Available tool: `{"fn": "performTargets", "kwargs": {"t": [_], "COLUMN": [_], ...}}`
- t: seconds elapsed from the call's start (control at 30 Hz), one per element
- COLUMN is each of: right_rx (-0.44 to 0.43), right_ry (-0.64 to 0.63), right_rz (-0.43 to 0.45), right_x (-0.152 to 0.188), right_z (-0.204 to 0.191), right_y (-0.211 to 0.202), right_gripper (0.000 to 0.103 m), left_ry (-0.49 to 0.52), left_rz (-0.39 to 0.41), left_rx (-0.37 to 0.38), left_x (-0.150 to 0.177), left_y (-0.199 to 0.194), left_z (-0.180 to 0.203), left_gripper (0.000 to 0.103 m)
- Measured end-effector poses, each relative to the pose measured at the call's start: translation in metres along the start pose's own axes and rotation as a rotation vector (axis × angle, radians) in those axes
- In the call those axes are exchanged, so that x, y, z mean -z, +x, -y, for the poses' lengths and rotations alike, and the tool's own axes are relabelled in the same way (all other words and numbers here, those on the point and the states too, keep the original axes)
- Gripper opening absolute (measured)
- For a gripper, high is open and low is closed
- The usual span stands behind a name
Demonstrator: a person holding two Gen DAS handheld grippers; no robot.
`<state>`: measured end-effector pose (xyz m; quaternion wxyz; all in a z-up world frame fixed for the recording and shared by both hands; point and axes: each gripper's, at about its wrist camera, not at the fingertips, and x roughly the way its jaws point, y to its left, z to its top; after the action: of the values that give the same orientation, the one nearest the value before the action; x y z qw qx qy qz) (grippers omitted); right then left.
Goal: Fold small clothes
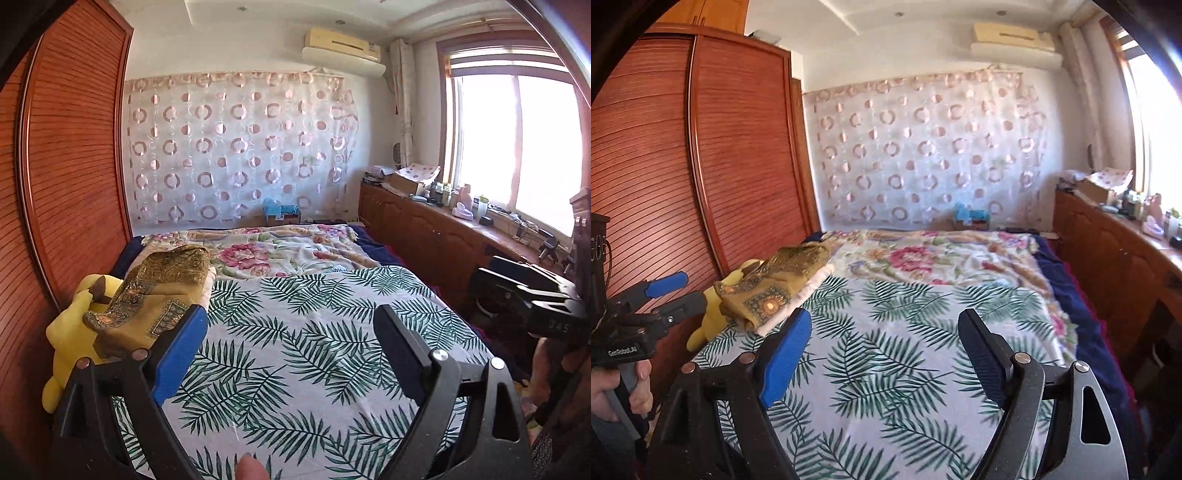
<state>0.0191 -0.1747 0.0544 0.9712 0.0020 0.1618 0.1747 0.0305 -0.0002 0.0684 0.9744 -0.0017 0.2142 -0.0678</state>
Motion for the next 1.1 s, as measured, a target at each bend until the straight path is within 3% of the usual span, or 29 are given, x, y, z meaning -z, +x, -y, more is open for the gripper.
{"fn": "performTargets", "kwargs": {"t": [0.47,0.93,1.1], "right_rx": [0.022,0.070,0.069], "right_ry": [-0.004,0.011,0.006], "right_rz": [0.090,0.117,0.112], "right_x": [0.015,0.027,0.027], "right_z": [-0.026,-0.024,-0.025], "right_y": [-0.047,-0.047,-0.046], "right_gripper": [0.083,0.083,0.083], "left_ry": [0.014,-0.001,-0.010], "left_rz": [0.063,0.121,0.111], "left_rx": [-0.003,-0.139,-0.138], "left_x": [-0.022,-0.019,-0.015], "left_y": [-0.039,-0.054,-0.050], "left_z": [0.031,0.017,0.013], "left_gripper": [0.092,0.092,0.092]}}
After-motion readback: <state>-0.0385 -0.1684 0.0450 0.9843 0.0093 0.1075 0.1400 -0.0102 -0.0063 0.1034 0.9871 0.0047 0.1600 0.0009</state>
